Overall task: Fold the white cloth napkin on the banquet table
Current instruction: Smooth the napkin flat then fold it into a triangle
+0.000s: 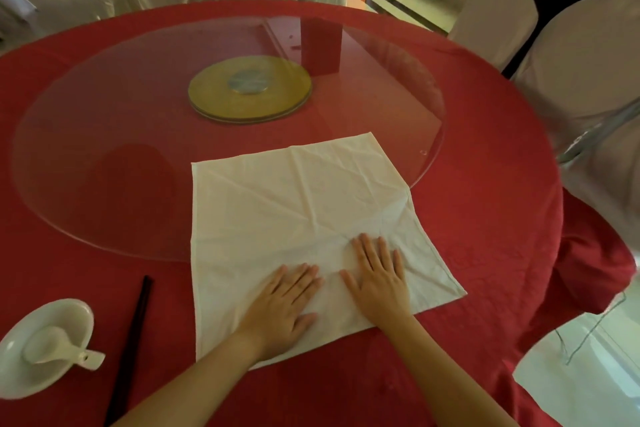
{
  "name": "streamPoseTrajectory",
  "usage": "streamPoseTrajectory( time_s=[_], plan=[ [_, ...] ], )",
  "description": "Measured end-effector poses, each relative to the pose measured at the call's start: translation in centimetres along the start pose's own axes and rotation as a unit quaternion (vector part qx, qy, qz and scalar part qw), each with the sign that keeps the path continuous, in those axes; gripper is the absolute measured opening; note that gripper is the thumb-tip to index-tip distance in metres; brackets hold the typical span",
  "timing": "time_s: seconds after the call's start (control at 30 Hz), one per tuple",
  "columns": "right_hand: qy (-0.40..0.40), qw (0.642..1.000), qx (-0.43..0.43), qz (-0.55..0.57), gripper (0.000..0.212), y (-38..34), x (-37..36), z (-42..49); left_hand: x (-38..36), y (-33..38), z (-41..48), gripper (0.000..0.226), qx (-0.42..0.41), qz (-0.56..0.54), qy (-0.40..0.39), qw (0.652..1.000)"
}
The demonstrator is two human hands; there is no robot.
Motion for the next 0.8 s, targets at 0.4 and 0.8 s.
streamPoseTrajectory(
  time_s=[0.4,0.8],
  plan=[
    [0.014,0.991,-0.130,0.010,0.073,6.3,2.8,-5.7,-0.2,3.5,-3.6,0.060,0.007,-0.004,0.020,1.000],
    [0.020,0.998,-0.054,0.037,0.064,2.1,4.3,1.5,2.5,-8.3,7.6,0.059,0.264,-0.030,0.057,0.962]
  ],
)
Point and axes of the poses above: each hand's wrist, its own z-axis towards the middle knuckle, its own x-axis out of the back of the hand, y = z × x, the point moved 3 cm from there along z, towards the middle knuckle, and after that the axes turned 9 degrees about y, right-handed, at the moved point
